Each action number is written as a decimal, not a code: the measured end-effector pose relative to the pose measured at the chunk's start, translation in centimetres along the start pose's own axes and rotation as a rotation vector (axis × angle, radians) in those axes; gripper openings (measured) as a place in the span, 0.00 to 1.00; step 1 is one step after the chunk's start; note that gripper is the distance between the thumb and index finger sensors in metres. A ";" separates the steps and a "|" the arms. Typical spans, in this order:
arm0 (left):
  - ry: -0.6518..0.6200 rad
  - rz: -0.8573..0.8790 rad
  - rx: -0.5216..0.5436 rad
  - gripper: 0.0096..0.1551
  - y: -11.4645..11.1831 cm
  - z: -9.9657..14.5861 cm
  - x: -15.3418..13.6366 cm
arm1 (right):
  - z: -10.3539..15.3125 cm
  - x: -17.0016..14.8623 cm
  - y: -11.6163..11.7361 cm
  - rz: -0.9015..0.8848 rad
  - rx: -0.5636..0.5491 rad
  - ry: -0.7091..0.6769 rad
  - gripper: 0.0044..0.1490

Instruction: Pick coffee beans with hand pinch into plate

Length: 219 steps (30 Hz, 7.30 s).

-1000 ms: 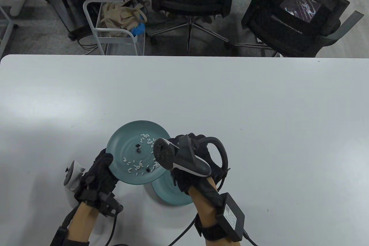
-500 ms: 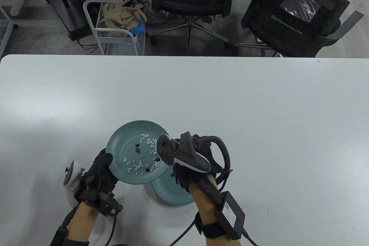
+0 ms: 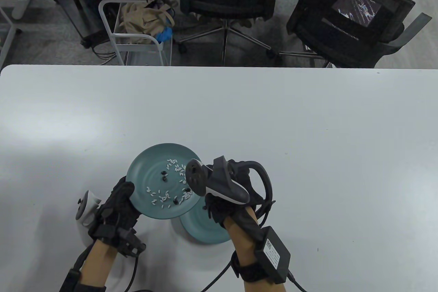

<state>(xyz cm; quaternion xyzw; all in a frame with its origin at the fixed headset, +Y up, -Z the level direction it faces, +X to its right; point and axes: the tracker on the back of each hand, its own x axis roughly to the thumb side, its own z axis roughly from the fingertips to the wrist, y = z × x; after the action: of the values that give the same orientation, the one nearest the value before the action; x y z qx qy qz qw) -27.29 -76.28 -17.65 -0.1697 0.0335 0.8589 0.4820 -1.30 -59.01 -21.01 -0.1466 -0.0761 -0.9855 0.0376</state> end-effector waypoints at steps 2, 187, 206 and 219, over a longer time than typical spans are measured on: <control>-0.001 0.001 -0.001 0.35 0.0 0.0 0.0 | 0.0 0.1 0.0 0.002 -0.003 -0.003 0.21; -0.019 -0.013 0.026 0.35 0.1 0.2 0.4 | 0.1 -1.6 -0.1 -0.069 0.014 -0.006 0.22; -0.025 -0.031 -0.010 0.35 -0.6 0.1 0.2 | 1.2 3.2 -1.4 -0.150 -0.272 -0.270 0.27; -0.024 -0.025 0.010 0.36 -0.5 0.2 0.3 | 0.7 7.9 1.3 0.021 -0.091 -0.395 0.24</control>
<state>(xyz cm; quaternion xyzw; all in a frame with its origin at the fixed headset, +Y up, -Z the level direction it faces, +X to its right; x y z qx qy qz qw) -27.08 -75.71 -17.49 -0.1575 0.0300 0.8546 0.4939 -8.47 -60.60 -17.87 -0.3393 -0.0356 -0.9397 0.0257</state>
